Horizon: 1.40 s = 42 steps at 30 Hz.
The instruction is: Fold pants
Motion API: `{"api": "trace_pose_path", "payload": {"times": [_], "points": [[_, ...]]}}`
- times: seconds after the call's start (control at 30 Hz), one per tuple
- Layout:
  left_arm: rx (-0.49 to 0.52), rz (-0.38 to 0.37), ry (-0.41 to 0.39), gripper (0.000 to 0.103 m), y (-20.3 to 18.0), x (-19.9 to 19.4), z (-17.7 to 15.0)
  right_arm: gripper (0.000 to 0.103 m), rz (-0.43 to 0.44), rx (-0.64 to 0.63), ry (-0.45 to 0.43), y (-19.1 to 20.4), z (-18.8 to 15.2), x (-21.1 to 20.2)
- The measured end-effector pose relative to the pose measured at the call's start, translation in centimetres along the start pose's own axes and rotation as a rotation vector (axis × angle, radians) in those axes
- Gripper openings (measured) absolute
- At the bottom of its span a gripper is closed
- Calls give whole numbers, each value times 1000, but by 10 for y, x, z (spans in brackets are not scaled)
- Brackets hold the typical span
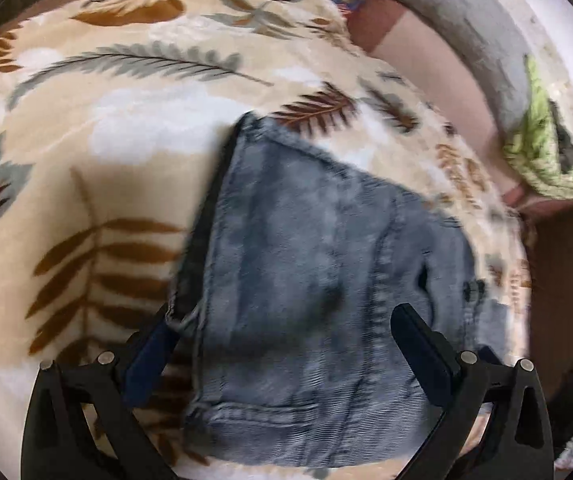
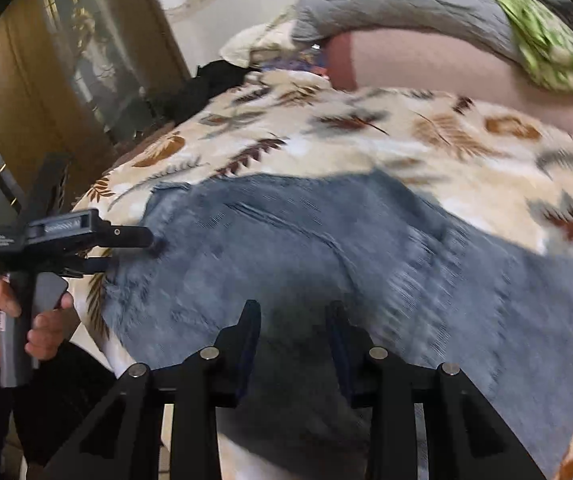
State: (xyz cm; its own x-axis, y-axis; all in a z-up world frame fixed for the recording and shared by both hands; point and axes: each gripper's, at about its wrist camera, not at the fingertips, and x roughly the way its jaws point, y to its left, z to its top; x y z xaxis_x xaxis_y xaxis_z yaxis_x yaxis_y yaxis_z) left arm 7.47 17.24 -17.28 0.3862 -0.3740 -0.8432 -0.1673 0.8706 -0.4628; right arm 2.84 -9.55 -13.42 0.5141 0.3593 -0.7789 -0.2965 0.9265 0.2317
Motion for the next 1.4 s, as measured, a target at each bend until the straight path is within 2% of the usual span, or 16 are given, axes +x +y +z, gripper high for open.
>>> {"api": "trace_pose_path", "payload": {"times": [0.13,0.2,0.23,0.3,0.4,0.43,0.5,0.57,0.6,0.67,0.73,0.9,0.97,1.1,1.27,1.4], "points": [[-32,-77,40,103,10,7,13,36,12,44,8,11,9,28],[-30,-101,38,102,13,7,16,36,3,74,59,10,5,49],[-13,-107,29,102,12,5,18,36,-8,85,81,9,1,56],[23,-95,4,101,11,2,20,36,-16,72,43,11,-2,56],[50,-104,25,100,9,6,18,36,-23,59,43,14,-3,56],[60,-101,25,97,6,8,17,36,-20,60,44,13,-4,55],[84,-105,23,80,2,7,15,36,-6,75,42,11,-4,53],[99,-129,41,58,-2,7,13,36,5,81,36,7,-4,52],[104,-127,41,56,0,5,11,36,10,83,30,6,-6,51],[119,-111,28,40,0,1,11,36,14,84,19,4,-8,49],[122,-123,6,32,1,-5,10,36,14,82,12,4,-11,48],[162,-100,-21,29,-2,-7,7,37,13,77,-14,4,-15,48],[128,-69,2,30,4,2,8,37,12,71,-27,4,-17,47],[48,-97,26,33,16,11,11,37,3,56,-43,6,-20,46],[123,-73,-11,22,1,3,6,37,6,58,-50,6,-21,46],[152,-82,-43,19,-11,-9,7,36,12,77,-74,4,-25,41]]}}
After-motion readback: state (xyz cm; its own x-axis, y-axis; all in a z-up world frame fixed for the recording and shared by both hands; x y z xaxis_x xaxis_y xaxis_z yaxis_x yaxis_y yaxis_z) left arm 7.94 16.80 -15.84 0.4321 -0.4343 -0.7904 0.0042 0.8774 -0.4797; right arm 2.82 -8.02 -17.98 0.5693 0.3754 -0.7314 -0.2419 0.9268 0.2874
